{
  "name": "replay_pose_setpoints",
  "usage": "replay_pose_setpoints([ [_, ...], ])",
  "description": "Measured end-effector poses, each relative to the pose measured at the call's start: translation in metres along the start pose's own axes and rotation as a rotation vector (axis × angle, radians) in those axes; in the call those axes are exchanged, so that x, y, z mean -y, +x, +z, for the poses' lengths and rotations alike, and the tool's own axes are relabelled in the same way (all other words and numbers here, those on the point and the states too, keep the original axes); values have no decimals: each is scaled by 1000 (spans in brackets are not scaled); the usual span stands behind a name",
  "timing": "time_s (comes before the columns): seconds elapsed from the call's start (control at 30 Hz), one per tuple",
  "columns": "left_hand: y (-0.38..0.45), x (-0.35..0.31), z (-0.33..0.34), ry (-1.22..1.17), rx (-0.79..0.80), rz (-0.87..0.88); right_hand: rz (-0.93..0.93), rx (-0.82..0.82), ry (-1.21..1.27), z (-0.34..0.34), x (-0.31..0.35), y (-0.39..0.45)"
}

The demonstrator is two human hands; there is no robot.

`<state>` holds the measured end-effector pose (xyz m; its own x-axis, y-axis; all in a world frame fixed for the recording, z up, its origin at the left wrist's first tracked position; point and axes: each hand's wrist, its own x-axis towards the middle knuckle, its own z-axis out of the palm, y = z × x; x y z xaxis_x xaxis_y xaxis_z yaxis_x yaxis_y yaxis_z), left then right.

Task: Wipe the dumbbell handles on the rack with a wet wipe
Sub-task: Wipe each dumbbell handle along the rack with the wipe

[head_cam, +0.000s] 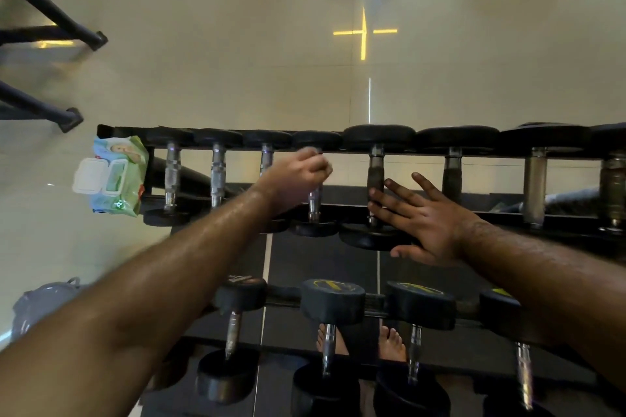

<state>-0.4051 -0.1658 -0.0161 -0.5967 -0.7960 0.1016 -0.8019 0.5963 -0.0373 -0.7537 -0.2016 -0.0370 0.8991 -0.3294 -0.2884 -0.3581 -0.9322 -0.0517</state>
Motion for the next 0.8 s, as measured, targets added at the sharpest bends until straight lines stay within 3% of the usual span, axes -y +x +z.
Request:
replay_pose_setpoints([
  [0.13,11,13,-1,137,-40,-28,15,-16,12,2,2,-2],
  [0.27,-19,-19,-3,-263,42,-575,4,10,20,0,1,-2],
  [0.37,-43,-32,-8,-487,121,-654,17,60,70,-6,2,-1],
  [0.53,-69,-39,-49,-646,-179,-815,38,166,66,-43,22,9],
  [0.67,-80,-41,-85,-771,-372,-1018,33,77,52,-85,89,71],
  [0.8,-89,-40,-105,-966,-630,-1259,221,175,54,-93,147,150],
])
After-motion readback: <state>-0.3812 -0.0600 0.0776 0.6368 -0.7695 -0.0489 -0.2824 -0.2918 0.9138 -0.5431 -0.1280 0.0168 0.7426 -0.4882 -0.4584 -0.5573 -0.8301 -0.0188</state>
